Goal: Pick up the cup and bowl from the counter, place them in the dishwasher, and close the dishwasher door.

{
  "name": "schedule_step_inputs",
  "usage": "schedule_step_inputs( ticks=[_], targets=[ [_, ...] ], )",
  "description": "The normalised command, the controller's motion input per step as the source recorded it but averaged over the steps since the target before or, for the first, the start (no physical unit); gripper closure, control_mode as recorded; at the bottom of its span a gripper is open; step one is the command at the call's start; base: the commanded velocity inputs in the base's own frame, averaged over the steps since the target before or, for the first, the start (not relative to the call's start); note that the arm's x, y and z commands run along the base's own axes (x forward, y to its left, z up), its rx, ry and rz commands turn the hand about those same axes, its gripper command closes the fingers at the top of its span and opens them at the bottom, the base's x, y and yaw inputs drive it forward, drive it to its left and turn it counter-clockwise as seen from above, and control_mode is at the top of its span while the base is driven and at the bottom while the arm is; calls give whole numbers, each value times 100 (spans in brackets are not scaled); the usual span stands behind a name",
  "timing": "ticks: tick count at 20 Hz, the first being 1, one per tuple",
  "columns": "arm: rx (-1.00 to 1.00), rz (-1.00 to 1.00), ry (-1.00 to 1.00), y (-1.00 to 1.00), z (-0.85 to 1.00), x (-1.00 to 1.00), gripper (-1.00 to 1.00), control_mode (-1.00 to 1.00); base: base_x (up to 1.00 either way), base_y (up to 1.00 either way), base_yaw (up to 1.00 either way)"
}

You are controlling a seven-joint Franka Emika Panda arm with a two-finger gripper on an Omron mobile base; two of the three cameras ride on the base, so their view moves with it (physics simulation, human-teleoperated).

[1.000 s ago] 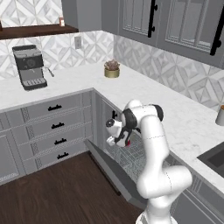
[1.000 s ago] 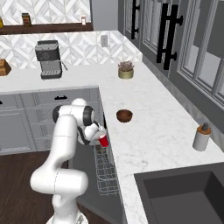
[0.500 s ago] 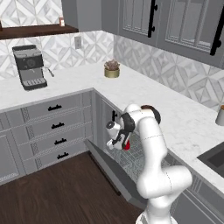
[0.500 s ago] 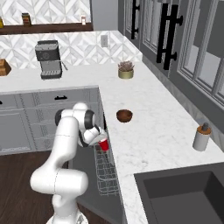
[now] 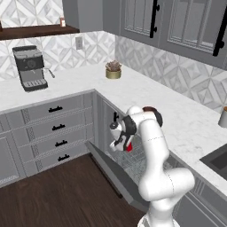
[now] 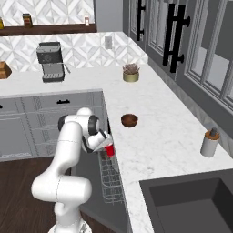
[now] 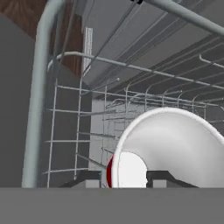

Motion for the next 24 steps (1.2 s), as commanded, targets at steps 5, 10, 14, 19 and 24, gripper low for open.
schedule_step_inputs(
  ticks=[5,10,14,19,24],
  targets=[
    [0,4,-1,4,36,-43,-100,-100,0,0,0],
    [0,0,0,24,63,-46,-100,-100,0,0,0],
    [0,0,0,31,84,-62,-100,-100,0,0,0],
    [0,0,-3,31,99,-61,-100,-100,0,0,0],
    [0,0,-4,2,100,-17,-100,-100,0,0,0]
  ],
)
